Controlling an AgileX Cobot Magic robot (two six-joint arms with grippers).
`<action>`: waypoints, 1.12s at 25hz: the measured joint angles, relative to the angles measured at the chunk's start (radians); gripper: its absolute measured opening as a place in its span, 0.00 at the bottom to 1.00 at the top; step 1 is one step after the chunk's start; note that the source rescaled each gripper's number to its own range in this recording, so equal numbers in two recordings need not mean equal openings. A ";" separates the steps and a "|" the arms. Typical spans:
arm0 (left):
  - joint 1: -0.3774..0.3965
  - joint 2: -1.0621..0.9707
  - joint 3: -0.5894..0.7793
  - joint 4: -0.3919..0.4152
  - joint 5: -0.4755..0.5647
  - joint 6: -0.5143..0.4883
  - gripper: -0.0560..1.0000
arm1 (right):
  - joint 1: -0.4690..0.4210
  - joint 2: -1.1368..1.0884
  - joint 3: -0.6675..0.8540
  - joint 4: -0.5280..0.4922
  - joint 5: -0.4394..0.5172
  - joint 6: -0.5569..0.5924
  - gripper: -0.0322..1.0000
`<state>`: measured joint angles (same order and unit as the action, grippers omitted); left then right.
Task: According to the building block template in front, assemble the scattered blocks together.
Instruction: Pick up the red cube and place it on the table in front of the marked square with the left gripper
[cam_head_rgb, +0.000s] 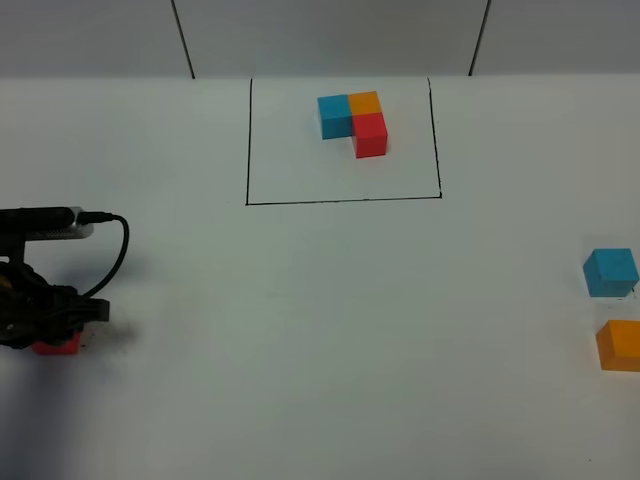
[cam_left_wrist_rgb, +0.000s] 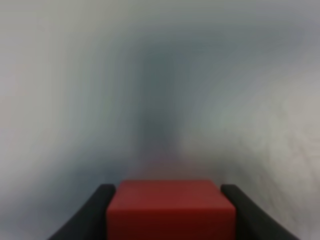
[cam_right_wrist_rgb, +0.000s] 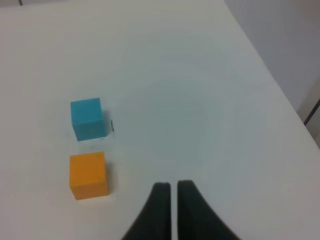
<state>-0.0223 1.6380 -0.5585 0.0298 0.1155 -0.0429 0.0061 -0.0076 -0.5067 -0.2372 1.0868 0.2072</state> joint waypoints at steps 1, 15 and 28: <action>-0.009 -0.015 0.000 0.000 0.008 0.000 0.56 | 0.000 0.000 0.000 0.000 0.000 0.000 0.03; -0.218 -0.351 -0.225 -0.001 0.384 0.003 0.56 | 0.000 0.000 0.000 0.000 0.000 0.000 0.03; -0.409 -0.351 -0.258 -0.075 0.381 0.534 0.56 | 0.000 0.000 0.000 0.000 0.000 0.000 0.03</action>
<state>-0.4312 1.2870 -0.8166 -0.0448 0.4966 0.4914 0.0061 -0.0076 -0.5067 -0.2372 1.0868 0.2072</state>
